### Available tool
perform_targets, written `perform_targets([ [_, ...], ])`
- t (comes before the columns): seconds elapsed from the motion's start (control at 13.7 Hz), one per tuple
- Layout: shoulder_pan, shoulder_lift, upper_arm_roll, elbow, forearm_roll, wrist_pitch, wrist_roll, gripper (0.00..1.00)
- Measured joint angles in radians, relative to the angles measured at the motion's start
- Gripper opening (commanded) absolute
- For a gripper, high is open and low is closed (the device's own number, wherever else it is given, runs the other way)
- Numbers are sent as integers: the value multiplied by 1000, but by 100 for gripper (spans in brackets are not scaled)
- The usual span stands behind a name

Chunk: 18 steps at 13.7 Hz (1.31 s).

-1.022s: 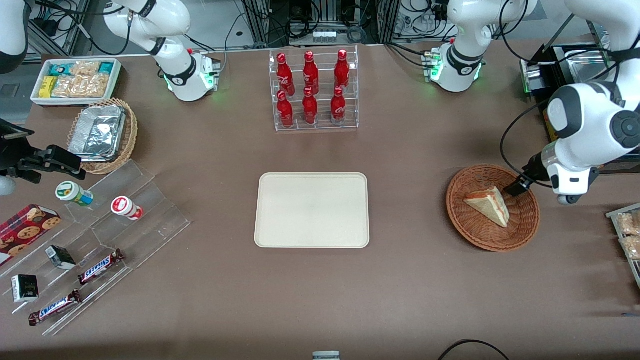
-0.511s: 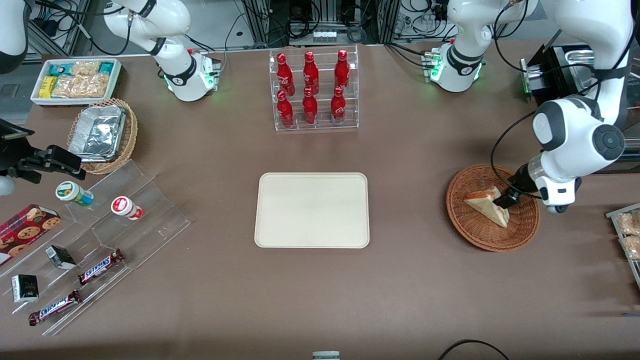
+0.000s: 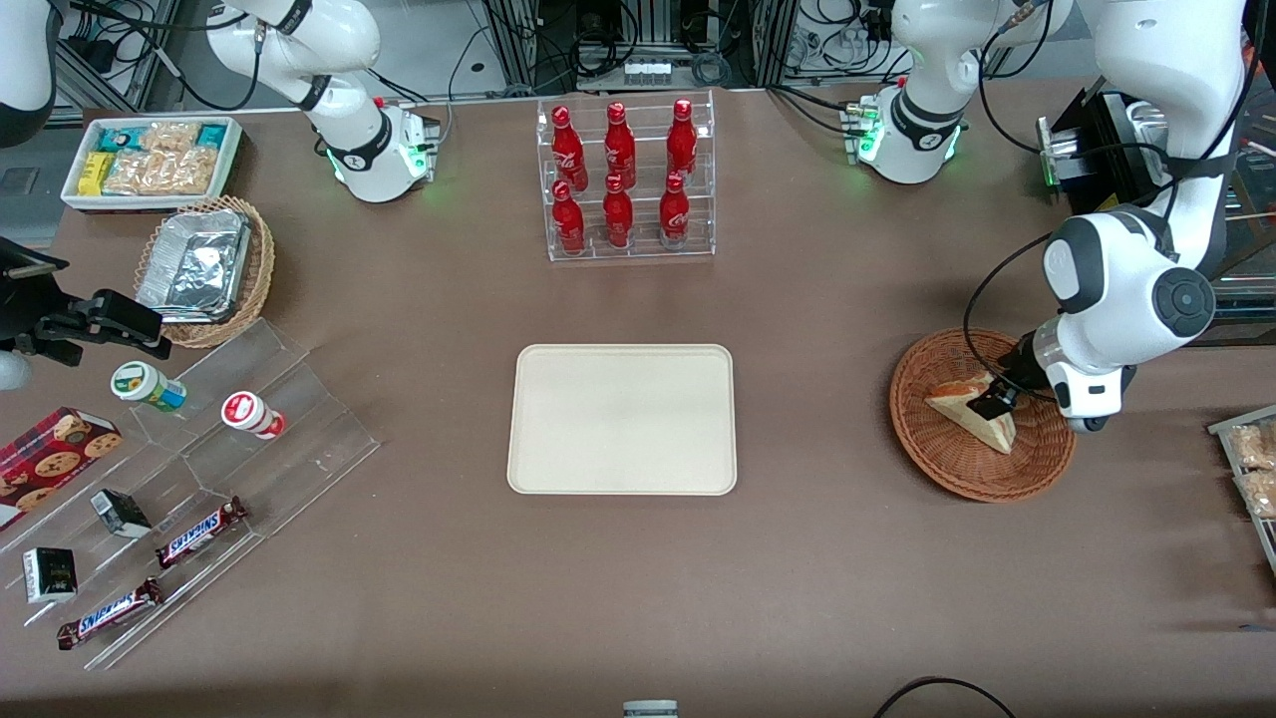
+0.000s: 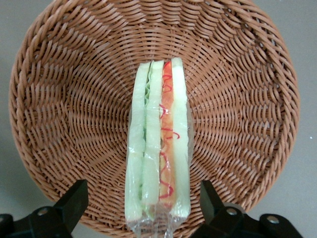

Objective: Place sandwich from basket to tray
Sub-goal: 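Lower the open left gripper over the wrapped sandwich in the basket, then close the left gripper on the sandwich's wrapper edge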

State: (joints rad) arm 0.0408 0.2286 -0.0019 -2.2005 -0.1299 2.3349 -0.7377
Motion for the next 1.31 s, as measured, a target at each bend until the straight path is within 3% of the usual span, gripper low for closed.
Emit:
perform_targets([
  [0.22,0,24,0,0,-1,11,-7,99],
  [0.29,0,29,0,0,-2,15,-10,91],
  [0.51,0,32,0,3,-16,22,-40,23],
  [0.58,-1,32,-1,5,-18,23,-48,9],
  [1.09,-6,29,-2,32,-20,10,-58,5],
  [1.31,-10,-10,-3,120,-6,-171,-54,6],
])
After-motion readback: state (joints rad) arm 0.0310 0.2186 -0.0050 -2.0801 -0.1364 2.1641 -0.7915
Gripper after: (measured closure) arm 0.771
